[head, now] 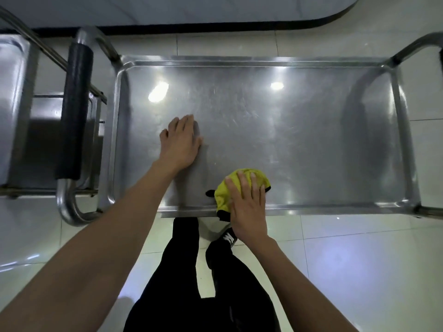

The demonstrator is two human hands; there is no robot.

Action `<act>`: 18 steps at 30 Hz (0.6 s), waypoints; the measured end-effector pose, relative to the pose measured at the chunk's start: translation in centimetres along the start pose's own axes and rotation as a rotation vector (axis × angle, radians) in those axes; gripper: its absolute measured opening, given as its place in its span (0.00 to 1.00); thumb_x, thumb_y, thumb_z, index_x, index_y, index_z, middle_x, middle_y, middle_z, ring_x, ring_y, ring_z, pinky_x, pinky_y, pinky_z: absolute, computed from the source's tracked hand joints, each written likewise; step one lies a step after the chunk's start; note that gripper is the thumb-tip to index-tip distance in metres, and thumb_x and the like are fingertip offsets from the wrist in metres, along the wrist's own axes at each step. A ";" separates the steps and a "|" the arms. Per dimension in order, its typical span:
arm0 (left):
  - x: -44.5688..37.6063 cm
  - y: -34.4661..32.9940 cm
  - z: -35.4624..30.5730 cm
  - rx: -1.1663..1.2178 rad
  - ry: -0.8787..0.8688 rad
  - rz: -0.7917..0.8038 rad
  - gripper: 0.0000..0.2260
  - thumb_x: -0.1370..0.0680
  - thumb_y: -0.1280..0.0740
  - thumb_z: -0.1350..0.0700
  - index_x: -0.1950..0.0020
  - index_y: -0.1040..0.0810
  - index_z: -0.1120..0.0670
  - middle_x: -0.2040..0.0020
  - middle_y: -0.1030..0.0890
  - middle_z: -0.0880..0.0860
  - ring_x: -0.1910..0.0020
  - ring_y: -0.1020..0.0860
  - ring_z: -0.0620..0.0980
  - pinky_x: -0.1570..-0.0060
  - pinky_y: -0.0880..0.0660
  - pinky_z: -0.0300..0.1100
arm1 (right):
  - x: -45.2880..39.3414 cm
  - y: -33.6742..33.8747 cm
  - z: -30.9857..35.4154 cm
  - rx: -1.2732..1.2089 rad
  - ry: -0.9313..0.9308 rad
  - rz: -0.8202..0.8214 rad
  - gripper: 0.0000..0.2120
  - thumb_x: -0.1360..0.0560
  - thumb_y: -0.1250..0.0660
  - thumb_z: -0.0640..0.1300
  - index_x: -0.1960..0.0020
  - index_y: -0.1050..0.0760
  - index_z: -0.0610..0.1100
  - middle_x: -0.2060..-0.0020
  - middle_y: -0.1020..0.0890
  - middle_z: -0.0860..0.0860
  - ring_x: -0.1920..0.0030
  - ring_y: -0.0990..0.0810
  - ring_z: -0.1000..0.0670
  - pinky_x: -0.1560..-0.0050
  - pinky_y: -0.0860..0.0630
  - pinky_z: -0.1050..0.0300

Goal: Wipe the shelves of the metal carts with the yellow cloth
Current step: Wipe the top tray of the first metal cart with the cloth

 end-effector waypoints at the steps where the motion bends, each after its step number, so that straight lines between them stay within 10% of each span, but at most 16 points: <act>1: -0.4 0.5 0.5 -0.028 -0.015 -0.018 0.26 0.18 0.41 0.44 0.22 0.38 0.52 0.21 0.40 0.54 0.22 0.46 0.59 0.28 0.43 0.62 | -0.9 0.0 0.2 0.009 0.012 -0.018 0.28 0.20 0.43 0.43 0.22 0.43 0.55 0.20 0.46 0.48 0.20 0.55 0.41 0.25 0.49 0.33; 18: -0.6 1.5 5.7 -0.044 0.006 0.049 0.26 0.25 0.32 0.37 0.28 0.28 0.40 0.22 0.39 0.56 0.21 0.48 0.63 0.30 0.45 0.72 | -31.3 5.1 6.0 0.009 -0.142 -0.165 0.25 0.18 0.46 0.47 0.21 0.43 0.52 0.20 0.47 0.47 0.21 0.54 0.39 0.25 0.54 0.36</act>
Point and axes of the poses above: each hand's wrist, its own x-axis away from the middle knuckle, its own y-axis out of the back of the hand, z = x × y, the point moved 4 cm from there along -x, towards the middle knuckle
